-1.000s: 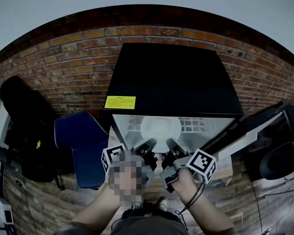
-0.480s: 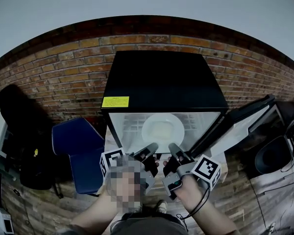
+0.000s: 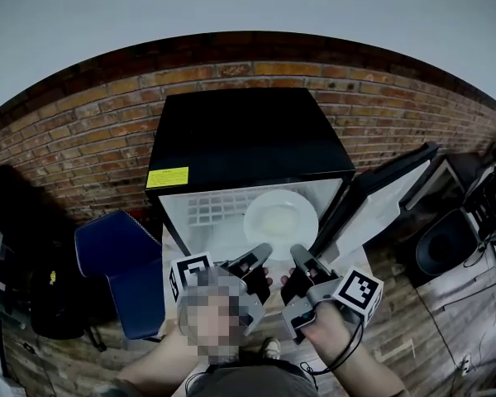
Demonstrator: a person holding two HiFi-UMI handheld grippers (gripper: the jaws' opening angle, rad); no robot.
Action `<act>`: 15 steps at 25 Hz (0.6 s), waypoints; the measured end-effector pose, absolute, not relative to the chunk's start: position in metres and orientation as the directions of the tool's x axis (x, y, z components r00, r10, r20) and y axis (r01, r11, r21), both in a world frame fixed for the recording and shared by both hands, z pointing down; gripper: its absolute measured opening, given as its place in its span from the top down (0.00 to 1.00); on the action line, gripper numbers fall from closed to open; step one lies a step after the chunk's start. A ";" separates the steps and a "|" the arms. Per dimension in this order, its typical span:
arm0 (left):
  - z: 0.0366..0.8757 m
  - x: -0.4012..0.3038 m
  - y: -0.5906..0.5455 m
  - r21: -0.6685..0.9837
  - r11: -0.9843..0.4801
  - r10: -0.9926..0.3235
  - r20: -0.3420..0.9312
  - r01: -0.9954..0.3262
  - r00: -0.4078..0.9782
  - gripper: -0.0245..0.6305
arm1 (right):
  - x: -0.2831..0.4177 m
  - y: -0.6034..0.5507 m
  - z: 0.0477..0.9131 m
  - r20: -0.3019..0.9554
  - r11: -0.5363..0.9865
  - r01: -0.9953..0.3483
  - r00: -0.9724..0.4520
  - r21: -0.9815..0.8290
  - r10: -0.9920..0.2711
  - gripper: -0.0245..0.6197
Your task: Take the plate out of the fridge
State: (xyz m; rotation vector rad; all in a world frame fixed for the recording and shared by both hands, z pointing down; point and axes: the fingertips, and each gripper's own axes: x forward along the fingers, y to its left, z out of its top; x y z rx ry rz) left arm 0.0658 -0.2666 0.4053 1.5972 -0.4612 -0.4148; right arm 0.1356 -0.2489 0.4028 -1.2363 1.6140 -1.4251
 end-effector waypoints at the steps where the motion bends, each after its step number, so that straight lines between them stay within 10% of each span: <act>1: 0.404 0.071 -0.264 0.997 -0.063 -0.514 0.007 -0.046 0.857 0.92 | 0.140 -0.246 0.402 0.110 -0.034 -0.225 -0.336 -0.974 -0.935 0.91; 15: 0.404 0.149 -0.224 0.998 -0.062 -0.325 0.000 -0.021 0.946 0.92 | 0.214 -0.193 0.402 0.124 -0.086 -0.221 -0.161 -0.971 -0.979 0.91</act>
